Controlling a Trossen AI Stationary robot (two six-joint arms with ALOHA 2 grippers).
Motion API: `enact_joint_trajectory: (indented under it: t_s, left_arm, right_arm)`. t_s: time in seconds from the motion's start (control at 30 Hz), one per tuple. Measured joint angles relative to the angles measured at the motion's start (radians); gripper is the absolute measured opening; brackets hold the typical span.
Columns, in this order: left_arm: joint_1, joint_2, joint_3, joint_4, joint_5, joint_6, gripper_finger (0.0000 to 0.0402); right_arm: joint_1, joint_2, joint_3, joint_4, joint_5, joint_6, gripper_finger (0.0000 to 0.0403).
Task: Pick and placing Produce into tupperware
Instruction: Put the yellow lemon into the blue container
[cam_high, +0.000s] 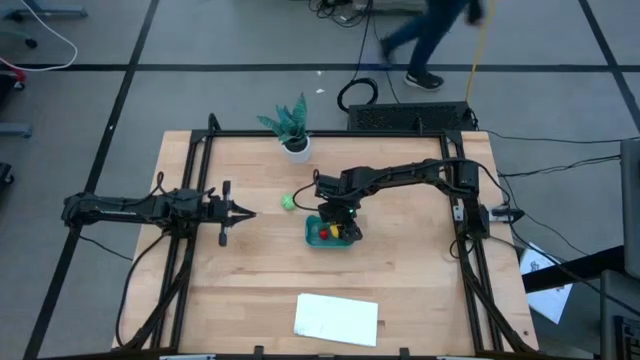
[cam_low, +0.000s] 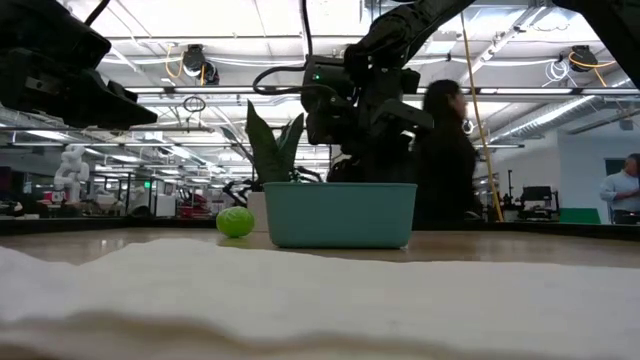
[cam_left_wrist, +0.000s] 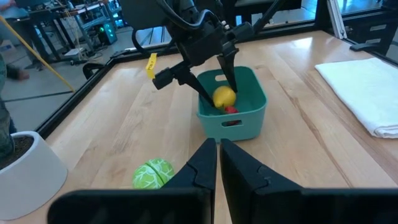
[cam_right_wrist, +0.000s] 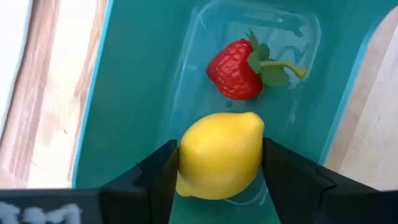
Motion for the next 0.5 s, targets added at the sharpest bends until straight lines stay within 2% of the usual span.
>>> enact_joint_trajectory:
  t_s: [0.27,0.5]
  left_arm:
    - [0.0,0.0,0.0,0.0,0.0,0.0,0.0026]
    - [0.0,0.0,0.0,0.0,0.0,0.0,0.0026]
  right_arm:
    - [0.0,0.001,-0.001,-0.001,0.003,0.0,0.0202]
    - [0.006,0.002,-0.002,-0.001,0.014,0.015,0.0226]
